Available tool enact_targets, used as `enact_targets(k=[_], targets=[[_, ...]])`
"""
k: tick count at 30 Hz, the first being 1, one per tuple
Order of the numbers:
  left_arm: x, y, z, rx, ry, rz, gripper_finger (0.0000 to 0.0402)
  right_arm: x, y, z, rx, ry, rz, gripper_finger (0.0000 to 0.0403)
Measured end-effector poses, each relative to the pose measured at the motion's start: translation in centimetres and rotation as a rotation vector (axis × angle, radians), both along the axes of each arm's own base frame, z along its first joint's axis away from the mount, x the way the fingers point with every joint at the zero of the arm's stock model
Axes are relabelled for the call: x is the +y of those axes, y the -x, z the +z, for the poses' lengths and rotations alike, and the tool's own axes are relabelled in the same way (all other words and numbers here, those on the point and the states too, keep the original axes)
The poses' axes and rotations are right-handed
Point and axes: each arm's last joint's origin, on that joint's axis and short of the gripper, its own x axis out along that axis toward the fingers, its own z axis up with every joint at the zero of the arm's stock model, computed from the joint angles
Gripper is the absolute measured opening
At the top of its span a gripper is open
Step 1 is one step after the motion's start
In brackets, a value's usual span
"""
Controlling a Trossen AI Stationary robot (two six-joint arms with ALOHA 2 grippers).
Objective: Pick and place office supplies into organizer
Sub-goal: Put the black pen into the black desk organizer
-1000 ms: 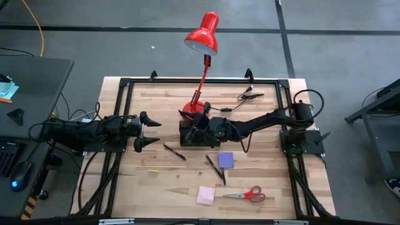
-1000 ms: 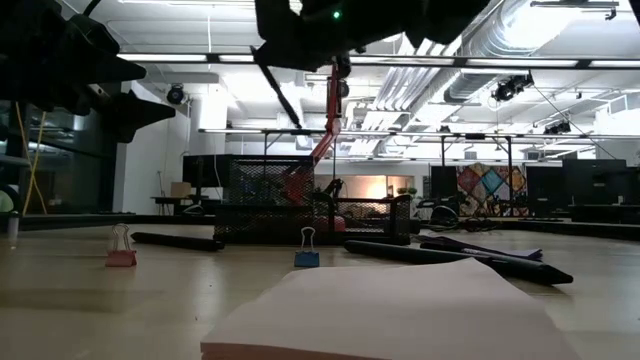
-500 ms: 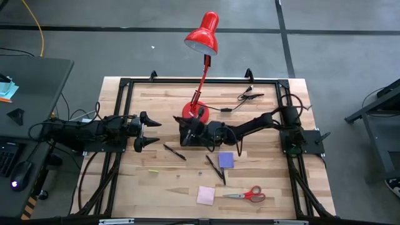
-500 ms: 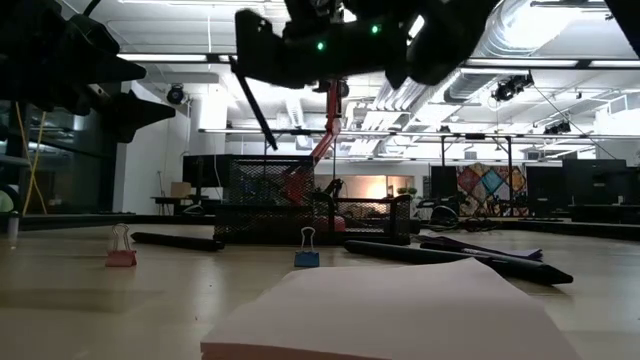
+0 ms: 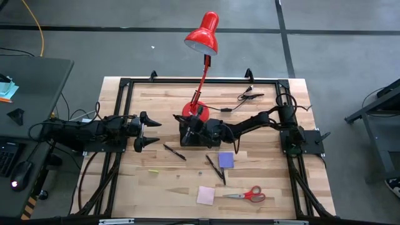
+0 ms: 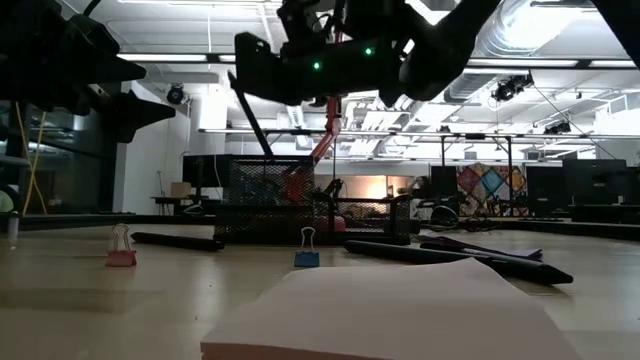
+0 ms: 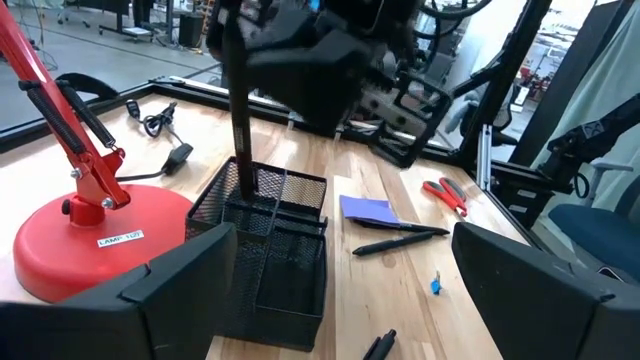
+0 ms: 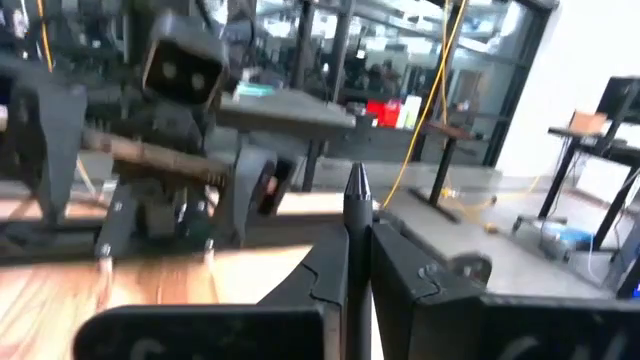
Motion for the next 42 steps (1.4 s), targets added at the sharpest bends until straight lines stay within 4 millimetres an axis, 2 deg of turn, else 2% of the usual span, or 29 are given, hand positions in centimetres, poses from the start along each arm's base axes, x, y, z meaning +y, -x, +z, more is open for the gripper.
enact_targets(k=[6,19,27,34,39,42], targets=[[0.0,0.0,0.0,0.0,0.0,0.0,0.0358,-0.5,-0.1,-0.5,0.047,-0.013,0.02,0.0021],[0.0,0.0,0.0,0.0,0.0,0.0,0.0358,-1.2,-0.1,-1.0,0.075,-0.082,0.011,0.0078],[0.0,0.0,0.0,0.0,0.0,0.0,0.0358,-1.2,-0.1,-1.0,0.091,-0.042,0.001,0.0094],[0.0,0.0,0.0,0.0,0.0,0.0,0.0358,0.3,0.2,-0.9,0.123,0.032,-0.087,0.0094],[0.0,0.0,0.0,0.0,0.0,0.0,0.0358,2.7,0.9,0.0,0.166,0.066,-0.226,0.0094],[0.0,0.0,0.0,0.0,0.0,0.0,0.0358,4.5,1.7,0.9,0.2,0.016,-0.221,0.0094]])
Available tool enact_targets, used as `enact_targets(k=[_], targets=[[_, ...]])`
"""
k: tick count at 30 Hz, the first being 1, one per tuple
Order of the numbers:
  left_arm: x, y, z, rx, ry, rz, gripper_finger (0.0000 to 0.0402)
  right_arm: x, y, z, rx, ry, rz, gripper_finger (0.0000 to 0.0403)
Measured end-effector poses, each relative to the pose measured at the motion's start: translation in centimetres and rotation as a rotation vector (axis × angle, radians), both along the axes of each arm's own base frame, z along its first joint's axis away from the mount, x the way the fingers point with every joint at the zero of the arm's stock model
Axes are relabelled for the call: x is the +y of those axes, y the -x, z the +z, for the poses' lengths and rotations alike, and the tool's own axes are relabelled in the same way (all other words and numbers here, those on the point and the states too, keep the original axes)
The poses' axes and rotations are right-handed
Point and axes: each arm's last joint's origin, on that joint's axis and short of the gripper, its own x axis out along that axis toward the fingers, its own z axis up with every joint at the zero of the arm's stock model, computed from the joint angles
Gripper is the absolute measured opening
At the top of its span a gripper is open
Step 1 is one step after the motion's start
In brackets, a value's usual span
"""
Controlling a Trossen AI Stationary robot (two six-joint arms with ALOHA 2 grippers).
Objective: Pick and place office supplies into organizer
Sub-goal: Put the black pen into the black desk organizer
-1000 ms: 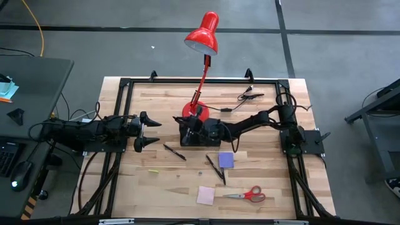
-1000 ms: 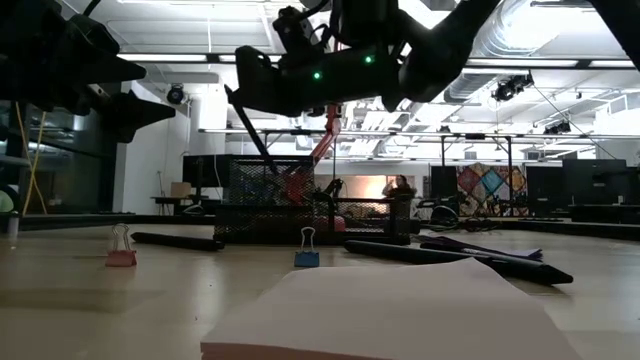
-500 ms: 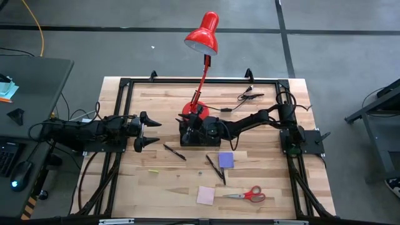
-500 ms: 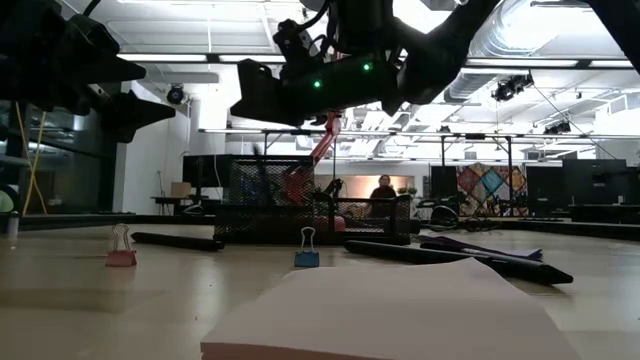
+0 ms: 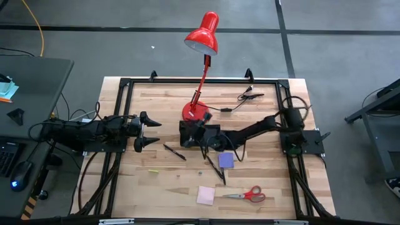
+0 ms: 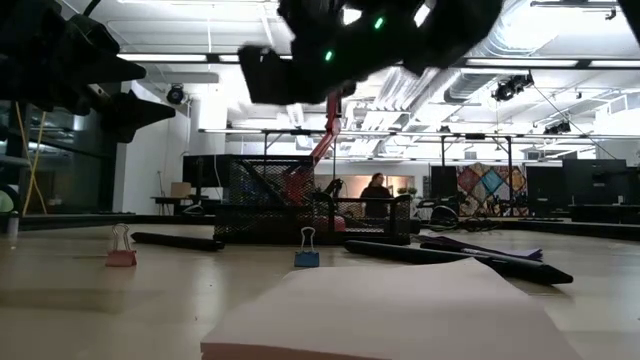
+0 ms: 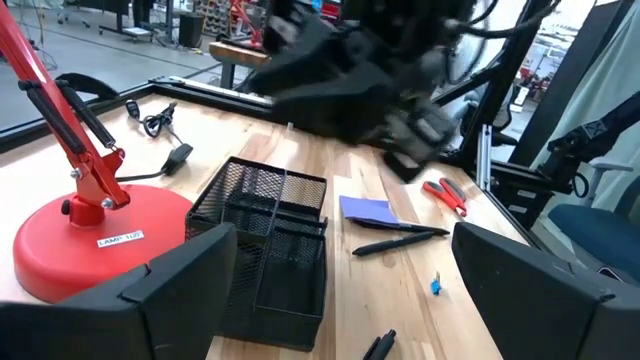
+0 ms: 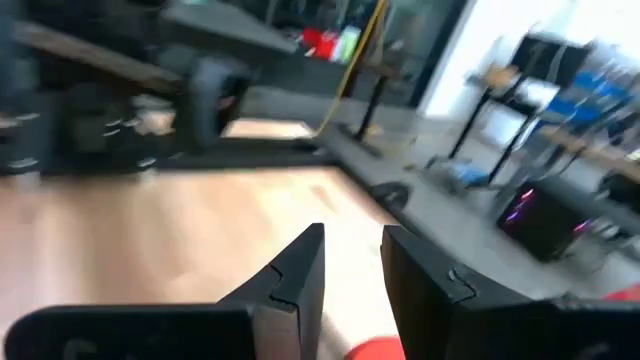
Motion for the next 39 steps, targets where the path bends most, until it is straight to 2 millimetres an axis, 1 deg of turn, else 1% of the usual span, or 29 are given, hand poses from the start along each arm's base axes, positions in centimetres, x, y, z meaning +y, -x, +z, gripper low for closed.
enact_targets(k=[5,9,14,21,25,30,39], targets=[[0.0,0.0,0.0,0.0,0.0,0.0,0.0358,2.9,1.8,1.2,0.015,-0.151,0.002,0.0094],[0.0,0.0,0.0,0.0,0.0,0.0,0.0358,4.9,3.3,0.7,0.082,-0.184,-0.052,0.0094],[0.0,0.0,0.0,0.0,0.0,0.0,0.0358,7.0,5.0,0.0,0.074,-0.265,-0.115,0.0094],[0.0,0.0,0.0,0.0,0.0,0.0,0.0358,8.7,6.5,-0.9,0.033,-0.412,-0.162,0.0094],[0.0,0.0,0.0,0.0,0.0,0.0,0.0358,9.9,7.2,-1.2,0.022,-0.452,-0.154,0.0094],[0.0,0.0,0.0,0.0,0.0,0.0,0.0358,11.0,7.4,-2.2,0.02,-0.467,-0.141,0.0094],[0.0,0.0,0.0,0.0,0.0,0.0,0.0358,11.6,7.2,-4.6,-0.006,-0.549,-0.173,0.0094]])
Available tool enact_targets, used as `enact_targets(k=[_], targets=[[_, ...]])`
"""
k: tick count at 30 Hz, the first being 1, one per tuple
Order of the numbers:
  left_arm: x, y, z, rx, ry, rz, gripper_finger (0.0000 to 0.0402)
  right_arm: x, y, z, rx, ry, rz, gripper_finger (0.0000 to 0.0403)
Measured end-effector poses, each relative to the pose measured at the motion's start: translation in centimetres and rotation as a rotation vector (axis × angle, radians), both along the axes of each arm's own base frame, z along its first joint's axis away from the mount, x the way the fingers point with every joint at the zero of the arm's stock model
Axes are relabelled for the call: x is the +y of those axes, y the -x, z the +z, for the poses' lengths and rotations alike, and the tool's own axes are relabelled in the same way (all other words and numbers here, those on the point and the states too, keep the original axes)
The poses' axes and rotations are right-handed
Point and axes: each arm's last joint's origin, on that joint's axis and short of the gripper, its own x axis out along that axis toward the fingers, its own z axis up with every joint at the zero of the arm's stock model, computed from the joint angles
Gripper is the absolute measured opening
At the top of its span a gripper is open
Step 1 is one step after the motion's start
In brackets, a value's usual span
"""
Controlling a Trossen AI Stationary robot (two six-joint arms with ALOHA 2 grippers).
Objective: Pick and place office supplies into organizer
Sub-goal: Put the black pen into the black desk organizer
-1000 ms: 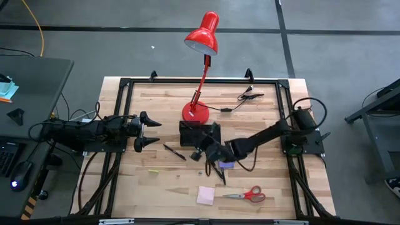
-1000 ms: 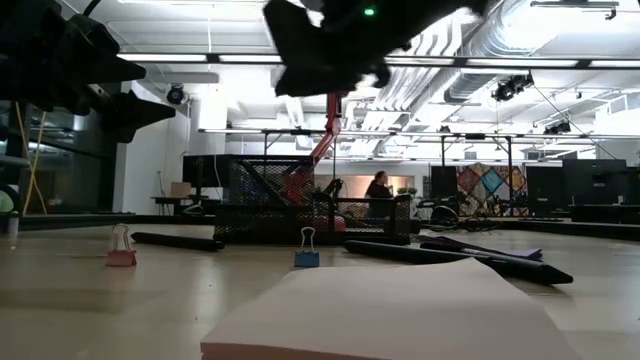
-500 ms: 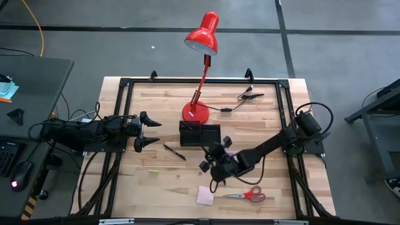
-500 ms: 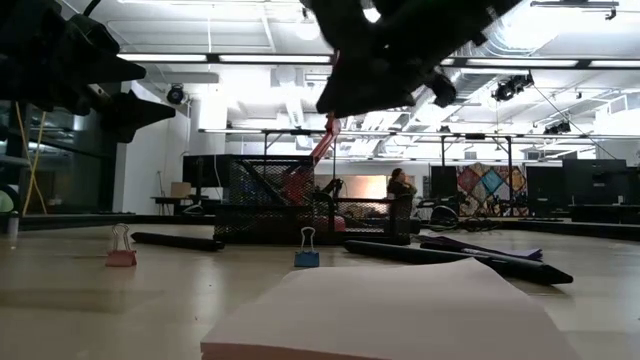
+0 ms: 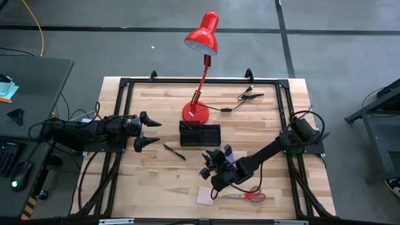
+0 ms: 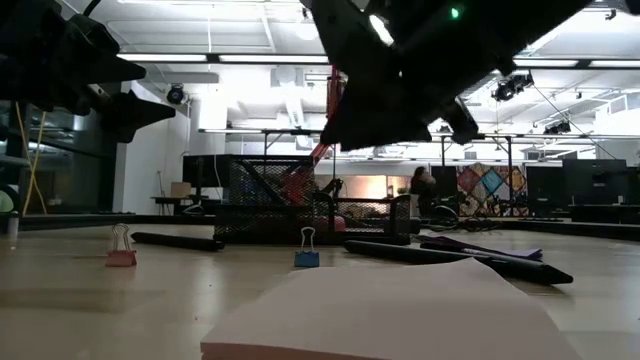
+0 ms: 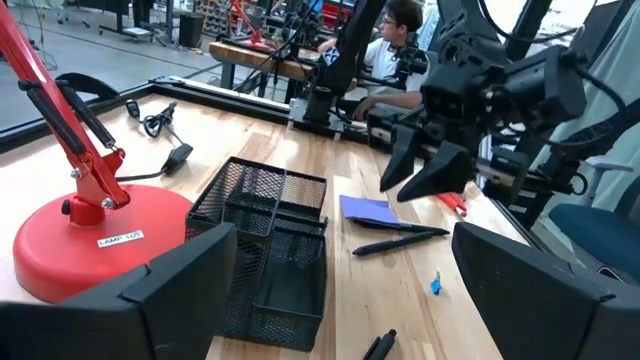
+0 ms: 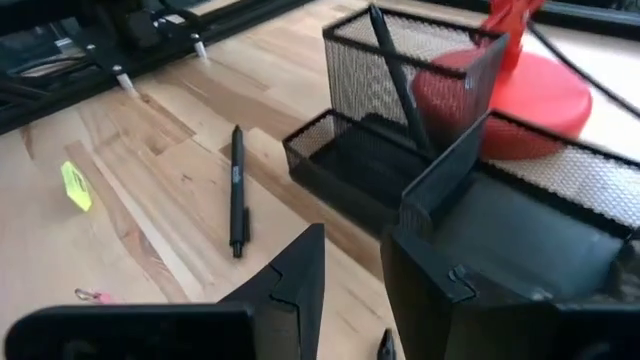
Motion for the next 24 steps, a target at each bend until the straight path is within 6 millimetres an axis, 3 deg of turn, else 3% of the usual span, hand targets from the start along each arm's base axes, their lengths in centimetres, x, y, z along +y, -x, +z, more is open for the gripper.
enact_targets(k=[6,20,24], targets=[[0.0,0.0,0.0,0.0,0.0,0.0,0.0358,0.4,-0.2,-1.3,-0.001,-0.093,0.01,0.0094],[0.0,0.0,0.0,0.0,0.0,0.0,0.0358,1.5,0.2,-1.4,-0.009,-0.188,0.049,0.0094],[0.0,0.0,0.0,0.0,0.0,0.0,0.0358,1.7,0.3,-2.7,0.03,-0.211,0.057,0.0097]])
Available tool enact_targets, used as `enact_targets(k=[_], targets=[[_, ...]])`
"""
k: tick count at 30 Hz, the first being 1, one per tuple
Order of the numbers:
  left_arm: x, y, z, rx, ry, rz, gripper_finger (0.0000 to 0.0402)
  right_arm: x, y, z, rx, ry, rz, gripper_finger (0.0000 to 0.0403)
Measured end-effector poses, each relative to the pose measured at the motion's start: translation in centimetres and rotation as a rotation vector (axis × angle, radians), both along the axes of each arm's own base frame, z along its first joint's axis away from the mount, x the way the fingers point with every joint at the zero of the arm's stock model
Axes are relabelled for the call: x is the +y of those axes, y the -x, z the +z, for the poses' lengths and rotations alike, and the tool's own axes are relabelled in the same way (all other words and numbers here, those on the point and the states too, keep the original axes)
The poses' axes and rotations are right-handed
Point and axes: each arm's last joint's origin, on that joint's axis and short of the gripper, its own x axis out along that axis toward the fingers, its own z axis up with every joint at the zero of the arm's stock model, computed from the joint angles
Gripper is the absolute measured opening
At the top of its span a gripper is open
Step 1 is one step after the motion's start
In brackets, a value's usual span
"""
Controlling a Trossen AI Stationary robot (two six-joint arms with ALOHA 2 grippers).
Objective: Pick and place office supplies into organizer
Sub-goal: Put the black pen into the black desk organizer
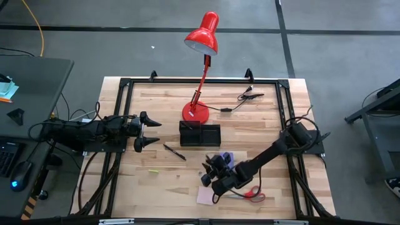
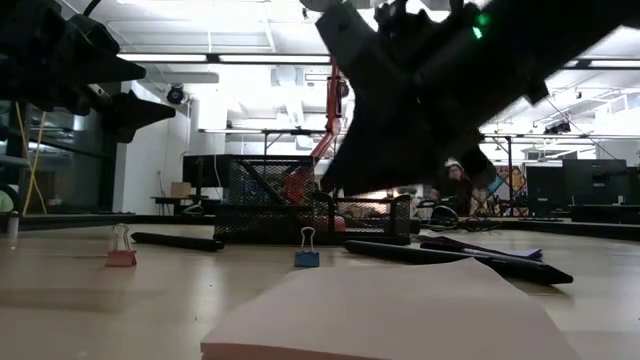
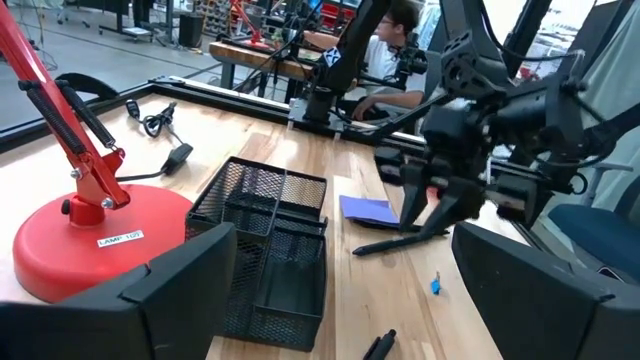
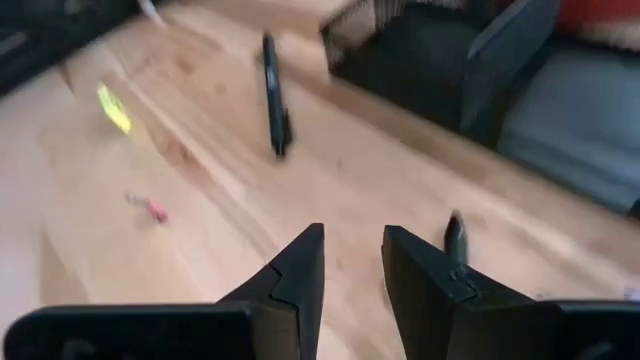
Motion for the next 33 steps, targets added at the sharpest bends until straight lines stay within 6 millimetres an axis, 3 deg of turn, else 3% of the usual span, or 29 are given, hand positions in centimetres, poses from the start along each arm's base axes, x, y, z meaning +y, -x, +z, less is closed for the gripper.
enact_targets(k=[12,33], targets=[[0.0,0.0,0.0,0.0,0.0,-0.001,0.0358,-0.7,0.9,-1.2,0.087,-0.046,-0.087,0.0134],[0.0,0.0,0.0,0.0,0.0,0.0,0.0358,-1.1,0.9,-2.6,0.186,0.041,-0.034,0.0121]])
